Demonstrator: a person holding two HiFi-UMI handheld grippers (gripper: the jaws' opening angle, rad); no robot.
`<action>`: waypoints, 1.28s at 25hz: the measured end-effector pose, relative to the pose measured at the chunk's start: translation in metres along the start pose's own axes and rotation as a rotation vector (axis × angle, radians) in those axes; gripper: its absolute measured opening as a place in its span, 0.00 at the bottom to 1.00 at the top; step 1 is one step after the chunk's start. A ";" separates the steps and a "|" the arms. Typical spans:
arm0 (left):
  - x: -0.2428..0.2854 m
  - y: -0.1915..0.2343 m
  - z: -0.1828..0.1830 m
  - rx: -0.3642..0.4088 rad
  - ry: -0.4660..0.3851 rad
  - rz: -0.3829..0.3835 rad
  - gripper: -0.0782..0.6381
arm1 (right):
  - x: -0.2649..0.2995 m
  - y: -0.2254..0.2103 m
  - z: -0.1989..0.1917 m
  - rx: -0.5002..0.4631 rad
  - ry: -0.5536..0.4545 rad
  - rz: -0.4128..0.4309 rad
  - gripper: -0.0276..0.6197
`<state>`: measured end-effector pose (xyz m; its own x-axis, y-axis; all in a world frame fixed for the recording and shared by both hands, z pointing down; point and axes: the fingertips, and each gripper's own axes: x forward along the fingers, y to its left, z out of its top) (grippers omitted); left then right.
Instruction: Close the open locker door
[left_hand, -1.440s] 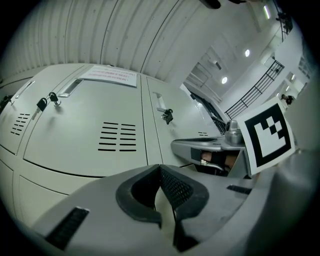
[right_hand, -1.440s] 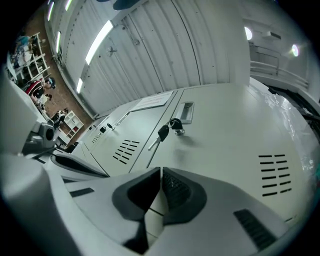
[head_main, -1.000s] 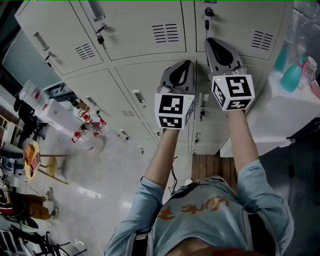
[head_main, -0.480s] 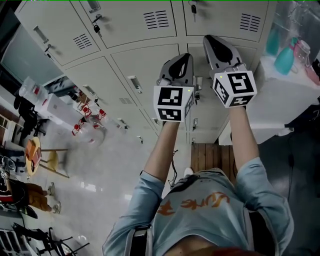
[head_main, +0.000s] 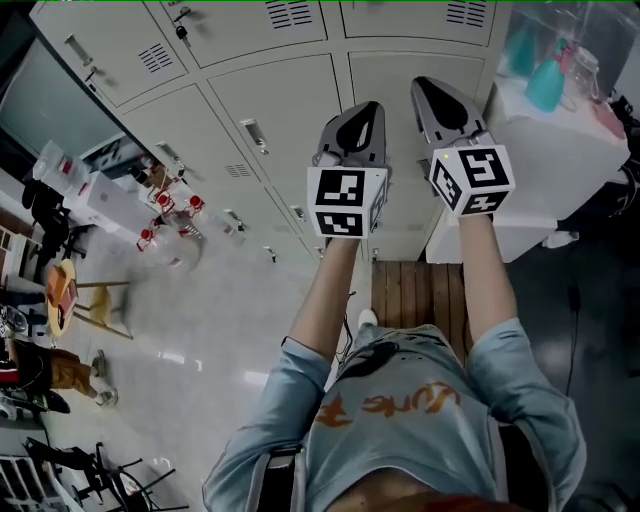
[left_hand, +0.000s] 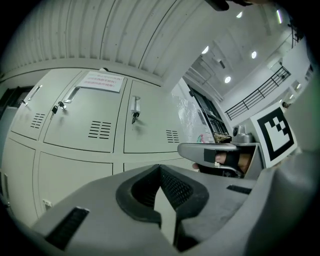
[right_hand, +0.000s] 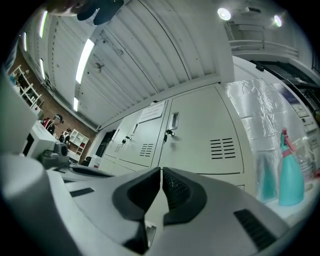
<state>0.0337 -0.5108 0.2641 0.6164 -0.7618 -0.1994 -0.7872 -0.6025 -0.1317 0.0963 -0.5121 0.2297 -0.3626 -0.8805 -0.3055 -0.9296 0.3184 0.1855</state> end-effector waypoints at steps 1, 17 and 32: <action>-0.006 -0.005 -0.004 -0.013 0.005 0.006 0.13 | -0.010 0.002 -0.004 0.004 0.012 0.003 0.09; -0.102 -0.073 -0.090 -0.154 0.189 0.120 0.13 | -0.157 0.016 -0.081 0.100 0.223 -0.018 0.09; -0.120 -0.148 -0.131 -0.108 0.248 0.182 0.13 | -0.261 -0.015 -0.141 0.134 0.336 -0.094 0.09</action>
<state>0.0789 -0.3615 0.4352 0.4622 -0.8861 0.0338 -0.8864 -0.4627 -0.0090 0.2144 -0.3365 0.4382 -0.2544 -0.9670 0.0121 -0.9662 0.2546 0.0403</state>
